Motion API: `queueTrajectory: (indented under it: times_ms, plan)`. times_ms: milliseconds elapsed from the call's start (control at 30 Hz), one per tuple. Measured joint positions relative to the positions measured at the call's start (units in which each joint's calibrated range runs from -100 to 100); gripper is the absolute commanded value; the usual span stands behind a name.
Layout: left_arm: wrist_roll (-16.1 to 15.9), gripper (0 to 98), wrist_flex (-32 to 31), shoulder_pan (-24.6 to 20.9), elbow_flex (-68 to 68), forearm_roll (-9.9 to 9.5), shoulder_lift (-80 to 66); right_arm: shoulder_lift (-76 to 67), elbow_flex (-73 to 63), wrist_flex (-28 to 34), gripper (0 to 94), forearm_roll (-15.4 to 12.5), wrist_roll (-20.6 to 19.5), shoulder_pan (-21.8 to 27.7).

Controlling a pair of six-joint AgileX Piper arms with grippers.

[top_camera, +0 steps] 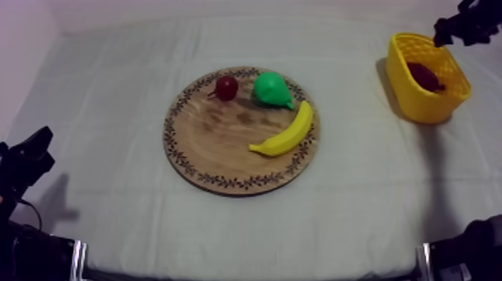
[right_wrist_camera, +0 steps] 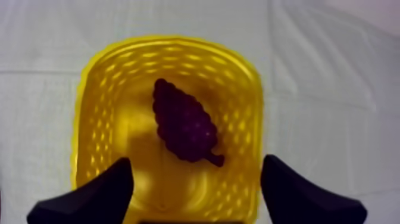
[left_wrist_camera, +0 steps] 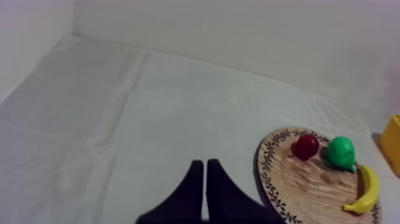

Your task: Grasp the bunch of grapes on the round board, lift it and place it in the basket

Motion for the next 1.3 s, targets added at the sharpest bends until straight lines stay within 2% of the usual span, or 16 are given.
queueTrajectory:
  times_ms: [433,633,967,1300]
  plan:
    - [0.0,0.1,0.0,0.0,0.0,0.0,0.0,-26.35,18.53,-11.7,50.9,1.38,-1.87,1.04]
    - [0.0,0.1,0.0,0.0,0.0,0.0,0.0,-37.84,25.84,-13.24,47.2,1.94,-2.91,0.36]
    - [0.0,0.1,0.0,0.0,0.0,0.0,0.0,-54.16,37.2,-15.33,40.5,4.45,-6.1,-2.21]
    - [0.0,0.1,0.0,0.0,0.0,0.0,0.0,-72.65,55.37,-18.77,34.0,5.9,-8.12,-5.0]
